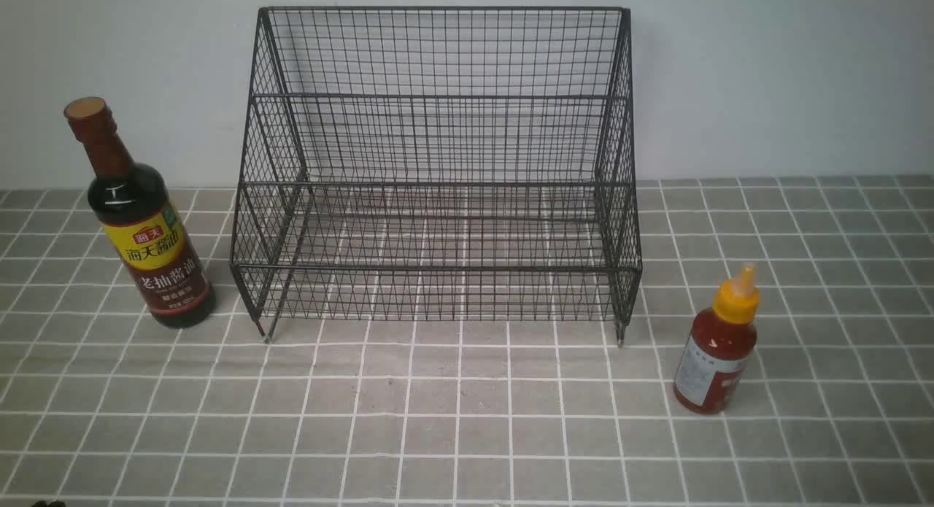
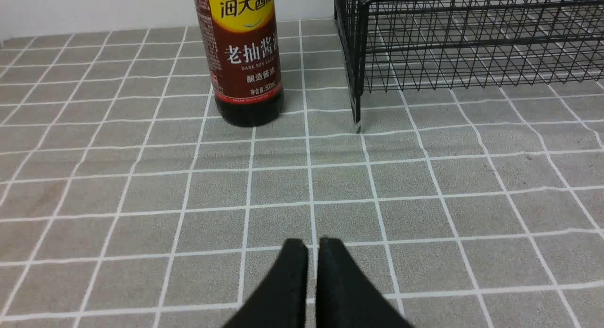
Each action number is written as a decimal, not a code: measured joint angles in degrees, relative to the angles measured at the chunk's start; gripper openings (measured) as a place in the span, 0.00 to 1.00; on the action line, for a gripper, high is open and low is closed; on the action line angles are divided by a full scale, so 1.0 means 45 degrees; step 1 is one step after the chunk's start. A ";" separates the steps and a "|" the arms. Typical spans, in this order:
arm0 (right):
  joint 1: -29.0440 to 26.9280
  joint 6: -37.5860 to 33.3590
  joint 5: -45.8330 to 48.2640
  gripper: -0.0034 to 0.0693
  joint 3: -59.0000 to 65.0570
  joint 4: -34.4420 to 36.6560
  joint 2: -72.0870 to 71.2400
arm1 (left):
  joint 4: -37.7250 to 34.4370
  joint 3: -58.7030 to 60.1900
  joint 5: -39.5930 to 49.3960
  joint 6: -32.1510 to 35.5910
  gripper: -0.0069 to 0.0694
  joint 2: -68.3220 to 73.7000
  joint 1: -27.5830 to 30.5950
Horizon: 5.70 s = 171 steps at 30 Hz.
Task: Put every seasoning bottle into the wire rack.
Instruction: Use the right arm to grab the condiment bottle closest to it, then use the right arm to put the condiment bottle back on the shelf, then use the left arm to grab the condiment bottle closest to it
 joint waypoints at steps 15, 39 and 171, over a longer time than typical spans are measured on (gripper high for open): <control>0.0000 0.0000 0.0000 0.03 0.0000 0.0000 0.0000 | 0.0000 0.0000 0.0000 0.0000 0.11 0.0000 0.0000; 0.0000 0.1851 -0.6887 0.03 0.0145 0.4002 0.0000 | 0.0000 0.0000 0.0000 0.0000 0.11 0.0000 0.0000; 0.6758 -0.2108 1.1057 0.71 -2.5678 0.1815 2.2760 | 0.0000 0.0000 0.0011 0.0000 0.11 0.0000 0.0000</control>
